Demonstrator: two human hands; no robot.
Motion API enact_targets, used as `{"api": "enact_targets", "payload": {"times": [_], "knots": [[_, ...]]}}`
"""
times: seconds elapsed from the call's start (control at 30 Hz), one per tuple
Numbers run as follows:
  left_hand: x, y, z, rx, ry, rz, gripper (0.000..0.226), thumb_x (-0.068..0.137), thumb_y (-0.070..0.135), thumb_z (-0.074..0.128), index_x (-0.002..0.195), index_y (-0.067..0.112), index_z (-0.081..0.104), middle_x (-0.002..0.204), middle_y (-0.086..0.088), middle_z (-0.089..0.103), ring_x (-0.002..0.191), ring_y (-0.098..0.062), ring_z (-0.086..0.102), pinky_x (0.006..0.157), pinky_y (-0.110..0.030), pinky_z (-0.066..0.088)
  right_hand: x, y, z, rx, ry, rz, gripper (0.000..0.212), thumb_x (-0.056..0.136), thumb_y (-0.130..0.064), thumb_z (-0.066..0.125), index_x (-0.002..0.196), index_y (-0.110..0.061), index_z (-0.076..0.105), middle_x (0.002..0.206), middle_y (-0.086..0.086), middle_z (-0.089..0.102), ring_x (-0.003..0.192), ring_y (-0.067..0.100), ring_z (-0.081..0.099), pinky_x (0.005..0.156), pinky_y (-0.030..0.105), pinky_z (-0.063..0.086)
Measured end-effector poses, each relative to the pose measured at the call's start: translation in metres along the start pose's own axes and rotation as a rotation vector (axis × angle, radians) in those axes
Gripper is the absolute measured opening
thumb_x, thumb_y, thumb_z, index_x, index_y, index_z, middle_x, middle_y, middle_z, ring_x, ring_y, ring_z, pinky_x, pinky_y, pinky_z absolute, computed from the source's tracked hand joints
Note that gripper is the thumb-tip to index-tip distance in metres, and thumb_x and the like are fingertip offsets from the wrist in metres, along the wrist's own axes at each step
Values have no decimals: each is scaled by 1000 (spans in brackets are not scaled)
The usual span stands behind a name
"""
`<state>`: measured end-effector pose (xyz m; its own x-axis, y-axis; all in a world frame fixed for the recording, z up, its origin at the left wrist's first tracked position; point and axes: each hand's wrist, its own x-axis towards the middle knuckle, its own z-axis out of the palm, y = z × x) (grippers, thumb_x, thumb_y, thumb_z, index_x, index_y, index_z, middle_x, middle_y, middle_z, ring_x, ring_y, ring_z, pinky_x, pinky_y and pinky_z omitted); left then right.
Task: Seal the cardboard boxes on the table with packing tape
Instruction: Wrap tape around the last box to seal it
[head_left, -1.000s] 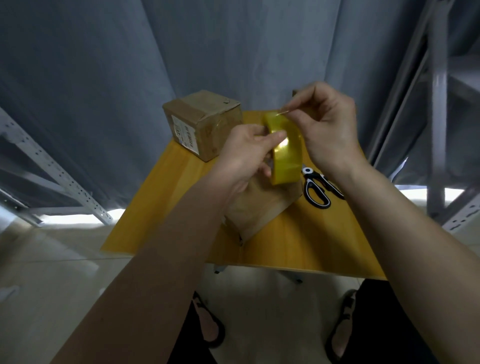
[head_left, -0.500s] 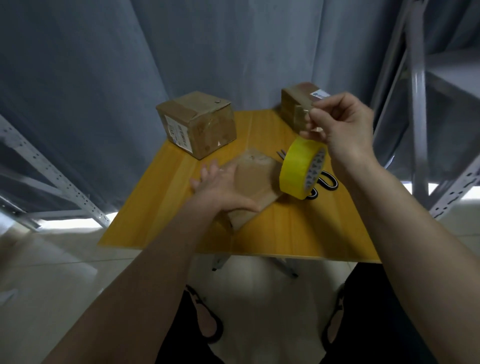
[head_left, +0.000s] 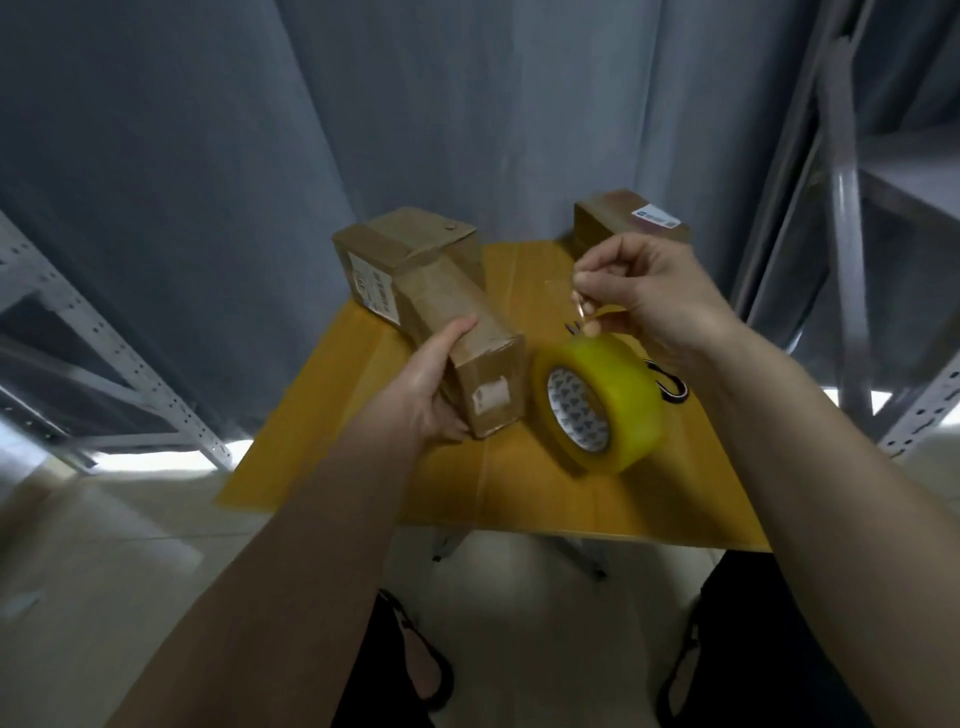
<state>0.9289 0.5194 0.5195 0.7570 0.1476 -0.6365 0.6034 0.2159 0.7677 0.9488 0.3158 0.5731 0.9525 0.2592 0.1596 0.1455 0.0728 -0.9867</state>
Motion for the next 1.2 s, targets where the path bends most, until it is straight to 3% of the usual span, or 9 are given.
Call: {"api": "enact_targets", "payload": {"times": [0.07, 0.13, 0.27, 0.4, 0.53, 0.87, 0.97, 1.1, 1.2], "knots": [[0, -7, 6, -83, 33, 7, 60, 69, 63, 73, 98, 12, 59, 67, -12, 73, 57, -29, 71, 44, -39, 55, 3, 3, 6, 28, -57, 43, 15, 87, 7, 60, 81, -7, 59, 61, 6, 62, 55, 15, 56, 45, 23, 52], [7, -10, 7, -15, 161, 114, 79, 68, 66, 73, 122, 11, 56, 101, -11, 73, 88, -28, 72, 67, -40, 58, 5, 6, 10, 39, -104, 71, 13, 87, 6, 61, 82, -6, 59, 58, 3, 63, 53, 13, 57, 45, 22, 53], [7, -12, 3, 360, 629, 560, 98, 76, 66, 65, 149, 12, 28, 155, -8, 30, 143, -27, 26, 116, -45, 26, 7, 6, 14, -10, -174, 92, 10, 87, 5, 61, 84, -4, 59, 64, 8, 64, 55, 15, 59, 47, 25, 55], [-24, -10, 7, 317, 377, 1167, 45, 90, 43, 59, 125, 15, 59, 123, 0, 60, 112, -6, 55, 88, -11, 44, 7, 4, 20, -73, -132, 43, 13, 87, 5, 61, 82, -7, 60, 62, 3, 64, 54, 13, 60, 45, 23, 53], [-32, -5, 30, 215, -52, 958, 42, 78, 13, 78, 116, 7, 61, 97, -3, 71, 84, -7, 70, 73, -18, 55, 6, 3, 30, -128, -60, -51, 18, 88, 5, 62, 78, -10, 59, 66, 8, 52, 53, 8, 54, 43, 20, 48], [-31, -6, 36, 276, 25, 1071, 12, 87, -3, 64, 79, 5, 65, 72, 1, 63, 68, -1, 57, 66, -16, 48, -9, -16, 30, -426, -108, -242, 11, 79, 2, 72, 90, -1, 72, 105, 20, 63, 95, 26, 61, 83, 33, 53], [-38, 0, 29, 129, 21, 1095, 11, 89, -4, 62, 81, 3, 62, 76, -5, 66, 75, -13, 64, 73, -28, 56, -5, -28, 28, -456, -144, -322, 22, 83, -2, 69, 105, -6, 72, 105, 11, 68, 88, 8, 63, 79, 9, 47], [-48, 14, 9, -43, 75, 1098, 13, 89, -3, 61, 79, 4, 60, 65, 1, 71, 63, -9, 69, 61, -20, 55, 16, -22, 16, 24, -10, -109, 36, 95, -4, 54, 125, -23, 59, 118, 5, 67, 92, 13, 67, 82, 24, 49], [-54, 24, -11, -8, 182, 1151, 12, 88, -1, 65, 78, 7, 64, 67, 0, 72, 61, -11, 68, 61, -23, 55, 30, 9, 37, -255, -34, -12, 38, 93, 2, 54, 128, -13, 59, 122, 11, 65, 95, 14, 60, 75, 21, 46]]}}
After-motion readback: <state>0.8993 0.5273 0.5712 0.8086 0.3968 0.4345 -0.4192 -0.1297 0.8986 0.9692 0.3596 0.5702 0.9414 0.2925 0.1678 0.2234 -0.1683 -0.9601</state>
